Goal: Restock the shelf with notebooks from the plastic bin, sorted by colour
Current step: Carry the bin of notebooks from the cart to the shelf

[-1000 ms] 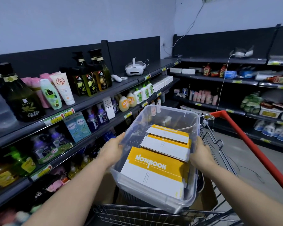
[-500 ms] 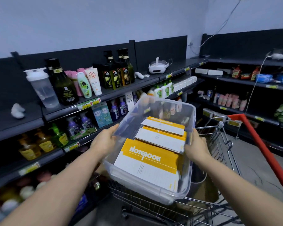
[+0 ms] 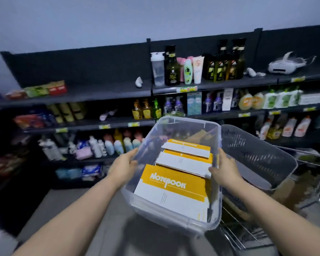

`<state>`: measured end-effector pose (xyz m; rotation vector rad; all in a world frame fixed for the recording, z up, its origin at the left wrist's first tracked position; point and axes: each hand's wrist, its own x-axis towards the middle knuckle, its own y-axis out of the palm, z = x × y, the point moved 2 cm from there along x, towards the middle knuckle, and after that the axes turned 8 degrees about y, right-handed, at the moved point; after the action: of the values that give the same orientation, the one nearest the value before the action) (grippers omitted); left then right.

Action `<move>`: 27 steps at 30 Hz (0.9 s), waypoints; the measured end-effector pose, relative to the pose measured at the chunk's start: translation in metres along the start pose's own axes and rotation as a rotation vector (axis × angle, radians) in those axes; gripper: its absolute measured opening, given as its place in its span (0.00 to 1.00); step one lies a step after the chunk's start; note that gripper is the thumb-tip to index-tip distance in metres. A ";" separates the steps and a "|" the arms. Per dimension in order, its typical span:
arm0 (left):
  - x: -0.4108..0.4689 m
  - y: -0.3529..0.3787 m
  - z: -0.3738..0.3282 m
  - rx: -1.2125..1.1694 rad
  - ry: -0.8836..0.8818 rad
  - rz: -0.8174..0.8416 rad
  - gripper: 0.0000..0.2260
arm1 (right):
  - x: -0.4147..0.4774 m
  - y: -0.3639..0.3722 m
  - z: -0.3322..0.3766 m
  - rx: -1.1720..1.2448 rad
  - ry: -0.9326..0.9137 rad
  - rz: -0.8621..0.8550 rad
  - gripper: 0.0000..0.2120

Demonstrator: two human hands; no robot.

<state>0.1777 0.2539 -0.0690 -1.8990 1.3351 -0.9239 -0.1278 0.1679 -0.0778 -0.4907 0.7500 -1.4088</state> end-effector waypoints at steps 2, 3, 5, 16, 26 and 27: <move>-0.042 -0.018 0.017 0.003 -0.064 -0.035 0.25 | -0.019 0.022 0.010 -0.025 -0.062 0.071 0.34; -0.059 -0.026 0.026 0.014 -0.096 -0.043 0.25 | -0.027 0.032 0.014 -0.034 -0.088 0.102 0.34; -0.099 -0.047 0.045 0.056 -0.167 -0.068 0.25 | -0.047 0.055 0.027 -0.047 -0.147 0.183 0.35; -0.318 -0.145 0.132 0.088 -0.529 -0.299 0.22 | -0.190 0.180 0.116 -0.091 -0.406 0.469 0.31; -0.529 -0.259 0.218 0.164 -0.796 -0.457 0.24 | -0.386 0.308 0.200 -0.137 -0.570 0.624 0.33; -0.545 -0.272 0.226 0.180 -0.803 -0.465 0.24 | -0.405 0.321 0.208 -0.124 -0.575 0.641 0.33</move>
<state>0.3718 0.8739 -0.0745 -2.1249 0.3377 -0.3652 0.2461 0.5808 -0.0926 -0.6424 0.4583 -0.5791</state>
